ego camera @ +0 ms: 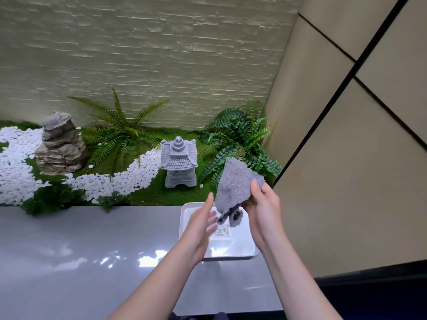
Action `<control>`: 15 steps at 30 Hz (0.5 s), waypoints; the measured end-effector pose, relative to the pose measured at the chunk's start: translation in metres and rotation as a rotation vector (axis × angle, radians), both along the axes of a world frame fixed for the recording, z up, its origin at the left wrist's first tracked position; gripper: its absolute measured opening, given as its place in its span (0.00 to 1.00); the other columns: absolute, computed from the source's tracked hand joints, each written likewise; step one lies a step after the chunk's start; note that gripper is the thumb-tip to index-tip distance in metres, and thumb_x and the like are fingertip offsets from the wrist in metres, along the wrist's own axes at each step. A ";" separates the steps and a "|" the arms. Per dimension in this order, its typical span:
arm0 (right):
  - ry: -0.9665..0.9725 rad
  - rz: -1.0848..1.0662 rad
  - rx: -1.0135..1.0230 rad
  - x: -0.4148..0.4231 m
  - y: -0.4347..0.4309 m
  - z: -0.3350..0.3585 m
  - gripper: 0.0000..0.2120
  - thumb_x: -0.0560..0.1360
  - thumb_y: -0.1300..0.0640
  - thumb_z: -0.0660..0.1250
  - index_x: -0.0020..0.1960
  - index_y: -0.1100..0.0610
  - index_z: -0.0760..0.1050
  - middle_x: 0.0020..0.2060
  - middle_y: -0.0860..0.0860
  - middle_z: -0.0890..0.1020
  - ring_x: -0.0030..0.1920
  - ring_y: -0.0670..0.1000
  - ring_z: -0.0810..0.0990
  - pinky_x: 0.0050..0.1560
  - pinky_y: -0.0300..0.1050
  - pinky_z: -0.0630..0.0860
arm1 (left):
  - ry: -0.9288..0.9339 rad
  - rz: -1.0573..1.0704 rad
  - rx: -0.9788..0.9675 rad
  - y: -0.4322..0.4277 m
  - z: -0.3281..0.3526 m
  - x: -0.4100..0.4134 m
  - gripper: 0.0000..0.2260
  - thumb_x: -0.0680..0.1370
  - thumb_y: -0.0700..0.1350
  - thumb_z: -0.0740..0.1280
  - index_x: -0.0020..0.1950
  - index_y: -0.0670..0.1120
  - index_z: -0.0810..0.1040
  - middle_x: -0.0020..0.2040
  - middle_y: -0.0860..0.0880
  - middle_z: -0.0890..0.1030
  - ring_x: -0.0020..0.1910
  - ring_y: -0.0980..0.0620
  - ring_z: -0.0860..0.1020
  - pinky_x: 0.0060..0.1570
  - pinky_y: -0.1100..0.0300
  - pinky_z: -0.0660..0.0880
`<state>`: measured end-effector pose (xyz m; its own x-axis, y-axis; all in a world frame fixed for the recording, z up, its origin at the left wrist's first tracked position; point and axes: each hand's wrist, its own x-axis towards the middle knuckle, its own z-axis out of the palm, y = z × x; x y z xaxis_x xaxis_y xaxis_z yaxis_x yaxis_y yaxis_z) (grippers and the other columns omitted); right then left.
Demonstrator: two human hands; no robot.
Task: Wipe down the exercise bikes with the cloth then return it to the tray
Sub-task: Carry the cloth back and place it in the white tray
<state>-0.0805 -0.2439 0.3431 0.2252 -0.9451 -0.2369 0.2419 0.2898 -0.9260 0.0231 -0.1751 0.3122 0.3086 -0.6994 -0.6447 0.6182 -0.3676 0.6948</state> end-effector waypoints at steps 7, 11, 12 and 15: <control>-0.260 -0.015 0.159 -0.008 0.006 -0.015 0.11 0.82 0.62 0.55 0.58 0.59 0.75 0.50 0.53 0.84 0.49 0.51 0.82 0.48 0.47 0.78 | 0.442 0.115 -0.212 -0.009 0.005 0.003 0.16 0.80 0.51 0.59 0.58 0.41 0.77 0.48 0.42 0.84 0.42 0.47 0.82 0.41 0.56 0.77; -0.165 0.000 0.111 -0.019 0.011 -0.028 0.11 0.81 0.65 0.55 0.57 0.59 0.75 0.49 0.54 0.83 0.47 0.50 0.82 0.44 0.45 0.80 | -0.023 0.180 -0.213 -0.009 0.005 0.009 0.07 0.80 0.42 0.62 0.55 0.41 0.74 0.48 0.43 0.82 0.42 0.49 0.81 0.40 0.54 0.76; -0.131 0.007 0.107 -0.022 0.013 -0.031 0.10 0.81 0.66 0.55 0.56 0.60 0.75 0.48 0.54 0.83 0.47 0.50 0.82 0.43 0.44 0.80 | -0.126 0.180 -0.246 -0.008 0.007 0.011 0.05 0.80 0.41 0.62 0.54 0.41 0.73 0.45 0.45 0.83 0.41 0.50 0.82 0.40 0.55 0.76; -0.116 0.032 0.160 -0.030 0.018 -0.041 0.12 0.78 0.70 0.55 0.52 0.61 0.76 0.45 0.57 0.82 0.46 0.54 0.81 0.43 0.45 0.80 | -0.298 0.122 -0.362 -0.006 0.017 0.016 0.05 0.78 0.38 0.64 0.53 0.42 0.71 0.44 0.47 0.84 0.44 0.51 0.82 0.43 0.55 0.78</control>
